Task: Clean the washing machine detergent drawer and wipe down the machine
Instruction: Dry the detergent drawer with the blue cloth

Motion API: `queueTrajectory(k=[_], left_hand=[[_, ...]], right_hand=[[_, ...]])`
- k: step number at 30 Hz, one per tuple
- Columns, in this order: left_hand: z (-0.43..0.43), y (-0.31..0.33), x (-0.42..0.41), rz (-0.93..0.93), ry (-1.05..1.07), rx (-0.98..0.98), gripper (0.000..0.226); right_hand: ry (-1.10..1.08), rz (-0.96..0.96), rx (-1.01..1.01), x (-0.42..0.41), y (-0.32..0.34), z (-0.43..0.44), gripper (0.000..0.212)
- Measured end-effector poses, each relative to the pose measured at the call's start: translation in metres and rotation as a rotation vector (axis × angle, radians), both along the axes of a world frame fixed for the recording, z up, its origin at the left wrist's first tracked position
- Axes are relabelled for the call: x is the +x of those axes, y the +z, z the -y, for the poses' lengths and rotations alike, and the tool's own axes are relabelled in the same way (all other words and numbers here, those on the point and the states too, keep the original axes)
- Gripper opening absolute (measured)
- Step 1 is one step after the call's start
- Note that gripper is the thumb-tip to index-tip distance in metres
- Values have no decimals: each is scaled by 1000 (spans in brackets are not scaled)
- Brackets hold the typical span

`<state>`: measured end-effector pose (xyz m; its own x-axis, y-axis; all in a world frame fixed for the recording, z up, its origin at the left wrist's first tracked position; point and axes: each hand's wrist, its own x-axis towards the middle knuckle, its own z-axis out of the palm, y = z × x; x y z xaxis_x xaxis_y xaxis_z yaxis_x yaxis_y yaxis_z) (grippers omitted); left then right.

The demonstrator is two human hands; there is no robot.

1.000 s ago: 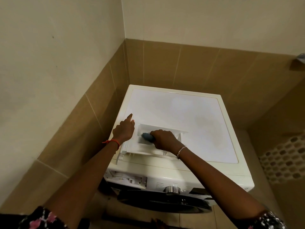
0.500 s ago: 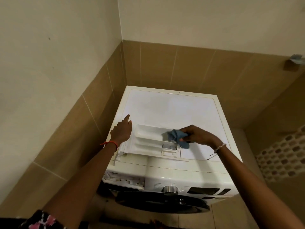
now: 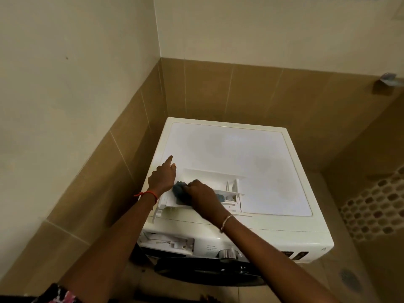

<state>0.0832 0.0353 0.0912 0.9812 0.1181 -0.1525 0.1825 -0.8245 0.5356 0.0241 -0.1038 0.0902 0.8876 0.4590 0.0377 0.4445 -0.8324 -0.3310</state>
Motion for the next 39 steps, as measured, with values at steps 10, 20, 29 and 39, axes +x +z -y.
queueTrajectory(k=[10, 20, 29, 39], left_hand=[[2, 2, -2, 23, -9, 8, 46], [-1, 5, -3, 16, -43, 19, 46], [1, 5, -5, 22, -27, 19, 46], [4, 7, -4, 4, 7, 22, 46]], right_hand=[[8, -5, -227, 4, 1, -3, 46], [-110, -296, -275, 10, 7, 45, 35], [-239, -621, 577, 4, 7, 94, 13], [12, -268, 454, -9, 15, 49, 31]])
